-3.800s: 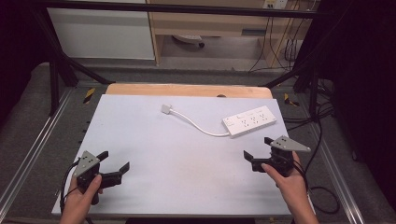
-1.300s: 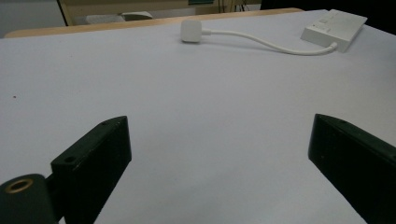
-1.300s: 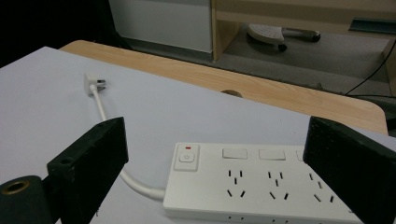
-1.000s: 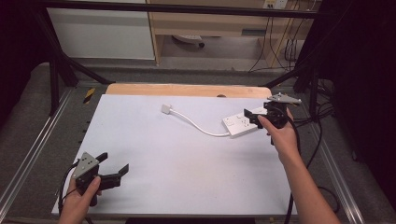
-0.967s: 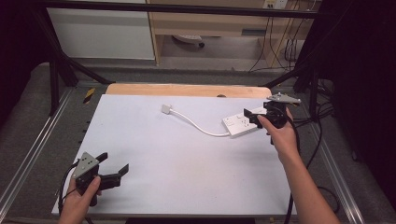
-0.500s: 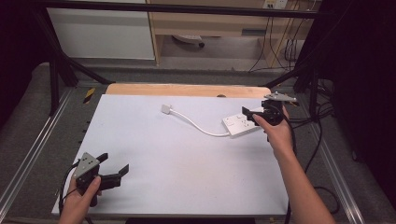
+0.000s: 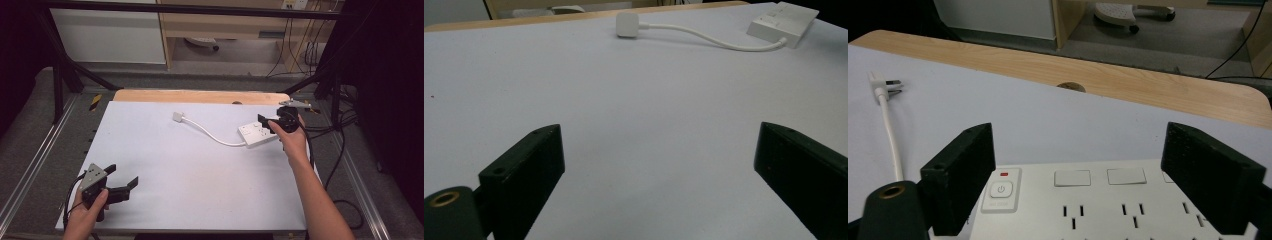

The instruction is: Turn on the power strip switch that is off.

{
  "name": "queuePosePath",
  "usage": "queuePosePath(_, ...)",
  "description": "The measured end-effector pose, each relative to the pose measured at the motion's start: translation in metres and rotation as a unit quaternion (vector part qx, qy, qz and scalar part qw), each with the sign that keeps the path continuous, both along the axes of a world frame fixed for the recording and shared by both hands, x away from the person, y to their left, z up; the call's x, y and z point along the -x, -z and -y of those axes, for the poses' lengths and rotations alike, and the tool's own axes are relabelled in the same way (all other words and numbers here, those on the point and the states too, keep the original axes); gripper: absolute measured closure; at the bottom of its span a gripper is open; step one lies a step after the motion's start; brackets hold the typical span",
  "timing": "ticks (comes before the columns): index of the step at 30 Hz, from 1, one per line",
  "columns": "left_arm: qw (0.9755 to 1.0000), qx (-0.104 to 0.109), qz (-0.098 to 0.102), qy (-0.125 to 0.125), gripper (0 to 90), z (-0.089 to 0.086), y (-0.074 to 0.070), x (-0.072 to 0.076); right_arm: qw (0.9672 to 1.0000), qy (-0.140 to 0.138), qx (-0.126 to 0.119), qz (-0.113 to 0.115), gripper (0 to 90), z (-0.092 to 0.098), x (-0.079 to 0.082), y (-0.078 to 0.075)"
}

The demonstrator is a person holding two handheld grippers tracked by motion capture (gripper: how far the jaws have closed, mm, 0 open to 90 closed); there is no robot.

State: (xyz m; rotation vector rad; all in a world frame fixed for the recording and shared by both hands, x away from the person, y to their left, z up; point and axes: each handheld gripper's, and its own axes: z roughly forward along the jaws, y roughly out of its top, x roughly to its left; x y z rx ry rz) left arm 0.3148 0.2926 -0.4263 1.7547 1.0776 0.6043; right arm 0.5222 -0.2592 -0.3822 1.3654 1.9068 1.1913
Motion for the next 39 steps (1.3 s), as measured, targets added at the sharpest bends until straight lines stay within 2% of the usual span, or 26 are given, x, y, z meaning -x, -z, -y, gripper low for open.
queuePosePath(9, 0.9999, -0.009, -0.002, 0.007, 6.2, 0.003, 0.001, -0.001, 1.0000, 0.005, -0.001, -0.008, 26.3, 0.000, -0.007, 0.008)
queuePosePath(18, 0.9999, -0.008, -0.002, 0.006, 6.3, 0.002, 0.001, -0.001, 0.9998, 0.006, -0.006, -0.019, 29.4, 0.000, -0.013, 0.013)
queuePosePath(27, 1.0000, -0.004, -0.001, 0.006, 6.3, 0.002, 0.001, 0.001, 0.9991, 0.004, -0.036, -0.024, 40.5, 0.000, -0.018, 0.017)
queuePosePath(32, 1.0000, -0.007, 0.000, 0.007, 6.2, 0.001, 0.000, 0.001, 0.9991, 0.008, -0.035, -0.025, 49.3, -0.003, -0.019, 0.020)
queuePosePath(39, 0.9999, -0.009, 0.001, 0.008, 6.3, 0.002, 0.000, 0.001, 0.9994, 0.004, -0.009, -0.033, 59.2, -0.009, -0.021, 0.026)
